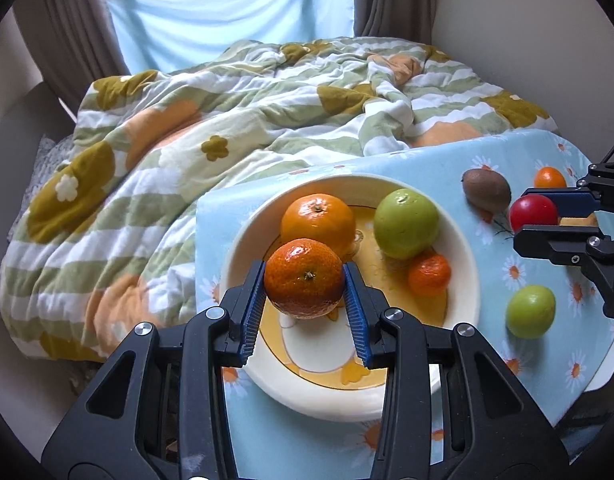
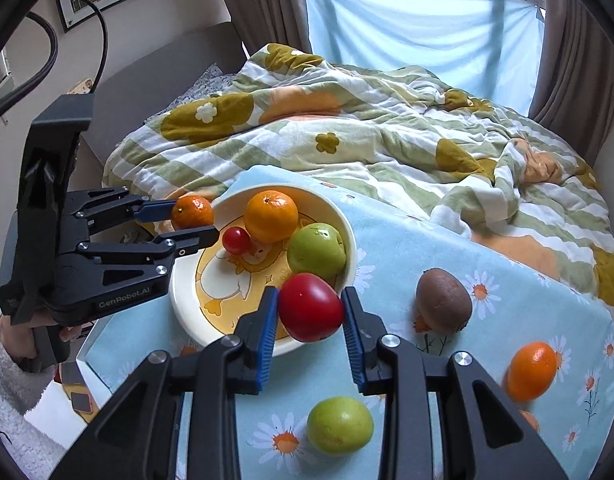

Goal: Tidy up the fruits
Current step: 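Lower the tangerine into the bowl with the left tool while the right tool carries the tomato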

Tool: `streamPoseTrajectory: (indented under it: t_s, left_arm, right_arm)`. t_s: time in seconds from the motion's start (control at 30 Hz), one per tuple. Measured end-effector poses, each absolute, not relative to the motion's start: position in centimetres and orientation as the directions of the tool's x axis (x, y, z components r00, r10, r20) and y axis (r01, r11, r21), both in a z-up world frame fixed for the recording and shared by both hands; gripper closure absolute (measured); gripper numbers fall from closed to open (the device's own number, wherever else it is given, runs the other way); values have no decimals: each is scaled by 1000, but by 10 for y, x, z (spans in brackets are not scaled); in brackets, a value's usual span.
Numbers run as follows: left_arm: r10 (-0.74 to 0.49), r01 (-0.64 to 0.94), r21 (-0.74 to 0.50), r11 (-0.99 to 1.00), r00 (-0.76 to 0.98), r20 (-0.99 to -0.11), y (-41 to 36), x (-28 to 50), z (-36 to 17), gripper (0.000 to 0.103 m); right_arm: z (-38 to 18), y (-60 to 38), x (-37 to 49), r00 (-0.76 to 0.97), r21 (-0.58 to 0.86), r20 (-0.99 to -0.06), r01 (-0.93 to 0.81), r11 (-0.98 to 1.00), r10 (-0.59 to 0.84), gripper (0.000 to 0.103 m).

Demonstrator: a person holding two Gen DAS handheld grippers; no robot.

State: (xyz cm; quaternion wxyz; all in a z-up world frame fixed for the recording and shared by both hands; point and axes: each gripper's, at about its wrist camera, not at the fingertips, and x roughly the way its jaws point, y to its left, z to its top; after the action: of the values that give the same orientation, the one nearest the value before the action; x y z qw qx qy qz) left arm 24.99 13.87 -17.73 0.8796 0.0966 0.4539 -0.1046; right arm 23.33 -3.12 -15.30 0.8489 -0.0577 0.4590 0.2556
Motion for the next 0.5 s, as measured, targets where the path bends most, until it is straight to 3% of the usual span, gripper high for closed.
streamPoseTrajectory:
  t_s: [0.5]
  left_arm:
    - [-99,304,81,949,533,-840,161,293,-212,60]
  right_arm:
    - [-174,-23,252,442,140,-836,-402,905,326,74]
